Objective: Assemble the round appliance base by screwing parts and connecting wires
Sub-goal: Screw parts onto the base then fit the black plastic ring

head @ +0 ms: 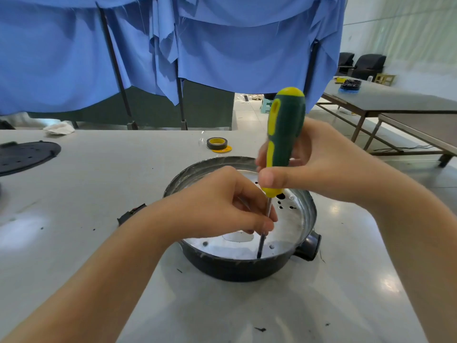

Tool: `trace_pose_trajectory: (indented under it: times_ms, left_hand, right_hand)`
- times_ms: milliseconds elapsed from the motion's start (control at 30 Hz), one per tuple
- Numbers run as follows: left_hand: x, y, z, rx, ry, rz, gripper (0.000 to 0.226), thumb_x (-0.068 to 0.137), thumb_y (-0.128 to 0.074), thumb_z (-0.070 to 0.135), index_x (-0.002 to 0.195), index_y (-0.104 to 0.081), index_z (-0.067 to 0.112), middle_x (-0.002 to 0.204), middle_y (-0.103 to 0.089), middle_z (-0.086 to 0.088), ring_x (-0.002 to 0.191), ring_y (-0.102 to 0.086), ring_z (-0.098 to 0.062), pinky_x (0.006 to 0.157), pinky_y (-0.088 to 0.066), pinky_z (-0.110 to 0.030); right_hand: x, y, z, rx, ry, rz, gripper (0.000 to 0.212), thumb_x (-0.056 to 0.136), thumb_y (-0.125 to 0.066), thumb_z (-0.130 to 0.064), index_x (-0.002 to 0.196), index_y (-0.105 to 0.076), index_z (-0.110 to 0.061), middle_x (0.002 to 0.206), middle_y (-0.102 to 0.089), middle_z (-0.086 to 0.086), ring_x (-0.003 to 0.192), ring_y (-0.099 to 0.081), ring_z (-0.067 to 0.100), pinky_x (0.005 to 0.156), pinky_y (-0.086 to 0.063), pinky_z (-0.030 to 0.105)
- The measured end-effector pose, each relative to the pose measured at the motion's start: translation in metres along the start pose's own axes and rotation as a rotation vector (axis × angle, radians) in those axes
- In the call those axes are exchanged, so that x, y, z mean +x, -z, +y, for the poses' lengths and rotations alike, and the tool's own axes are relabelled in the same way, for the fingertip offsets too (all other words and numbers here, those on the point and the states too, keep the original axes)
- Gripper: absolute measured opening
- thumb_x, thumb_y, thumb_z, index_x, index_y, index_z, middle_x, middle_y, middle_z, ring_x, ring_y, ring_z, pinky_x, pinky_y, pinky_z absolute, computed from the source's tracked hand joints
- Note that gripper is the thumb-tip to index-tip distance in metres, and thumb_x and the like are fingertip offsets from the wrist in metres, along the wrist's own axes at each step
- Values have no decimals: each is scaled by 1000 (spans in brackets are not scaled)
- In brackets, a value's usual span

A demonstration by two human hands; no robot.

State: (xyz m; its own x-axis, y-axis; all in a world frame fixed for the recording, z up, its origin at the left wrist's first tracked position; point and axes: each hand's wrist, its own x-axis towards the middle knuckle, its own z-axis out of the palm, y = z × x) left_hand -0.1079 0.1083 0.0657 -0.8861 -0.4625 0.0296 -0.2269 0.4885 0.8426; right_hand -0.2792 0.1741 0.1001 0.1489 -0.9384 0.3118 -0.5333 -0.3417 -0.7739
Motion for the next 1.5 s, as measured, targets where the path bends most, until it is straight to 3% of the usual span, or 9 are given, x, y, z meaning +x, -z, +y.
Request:
trace_pose_trajectory:
  times_ms: [167, 367, 567, 700, 867, 1033, 1233, 1333, 1500]
  left_hand:
    - [2, 0, -5, -29, 57, -43, 14, 89, -64, 3, 98, -70, 12, 90, -77, -2, 85, -73, -12, 76, -58, -23]
    - [0, 0, -3, 14, 28, -63, 15, 83, -74, 14, 97, -72, 18, 91, -75, 13, 85, -72, -5, 80, -57, -21]
    - [2, -4, -1, 13, -18, 68, 12, 71, -84, 15, 68, -72, 16, 70, -74, 8, 57, -66, 0, 49, -44, -6]
    - [1, -3, 0, -37, 10, 12, 15, 78, -77, 9, 80, -75, 24, 83, -77, 2, 73, -72, -7, 63, -55, -15]
    - [2, -6, 0, -88, 74, -81, 18, 88, -66, 4, 102, -71, 13, 95, -76, -2, 89, -72, -10, 79, -57, -22]
    - [1, -4, 0, -69, 71, -89, 27, 89, -64, 2, 113, -67, 12, 100, -76, 1, 90, -72, -6, 83, -55, -19]
    - [1, -3, -1, 74, 39, 32, 9, 73, -82, 19, 76, -76, 13, 79, -75, 12, 71, -70, -2, 63, -51, -10]
    - [-1, -2, -1, 74, 26, 14, 10, 78, -79, 16, 72, -75, 24, 78, -76, 9, 68, -70, -3, 58, -46, -6]
    - [0, -4, 0, 59, 63, -18, 9, 82, -75, 16, 89, -76, 22, 81, -76, 6, 77, -72, -4, 75, -56, -16]
  right_hand:
    - [-4, 12, 8, 445, -52, -217, 59, 74, -64, -3, 130, -48, -12, 119, -68, 9, 111, -65, 24, 86, -54, 28]
    - [-3, 7, 1, 172, 26, -19, 34, 54, -85, -24, 84, -69, -28, 79, -73, -14, 76, -68, 2, 67, -52, 14]
    - [0, -11, -6, -150, 79, 150, 41, 52, -79, -53, 65, -50, -25, 53, -53, -16, 51, -51, -2, 51, -39, 7]
    - [-2, 2, 2, 97, -9, -36, 48, 62, -80, -40, 102, -62, -20, 97, -73, -8, 92, -69, 6, 78, -54, 18]
    - [-8, 17, 9, 469, 18, -318, 64, 75, -63, -4, 135, -43, -8, 128, -62, 14, 119, -59, 32, 95, -49, 37]
    - [-6, 15, 5, 327, 18, -125, 39, 61, -79, -11, 98, -71, -20, 95, -75, 3, 92, -72, 20, 75, -57, 26]
    - [-1, -5, -5, -4, 90, 119, 35, 53, -83, -34, 72, -55, -25, 59, -58, -16, 56, -55, -3, 54, -44, 9]
    - [0, -3, -1, 108, 84, 33, 39, 58, -86, -25, 84, -58, -26, 72, -66, -16, 73, -64, -2, 65, -50, 13]
    - [-4, 11, 8, 469, 30, -250, 63, 71, -68, -6, 131, -48, -14, 120, -67, 11, 113, -63, 27, 89, -53, 34]
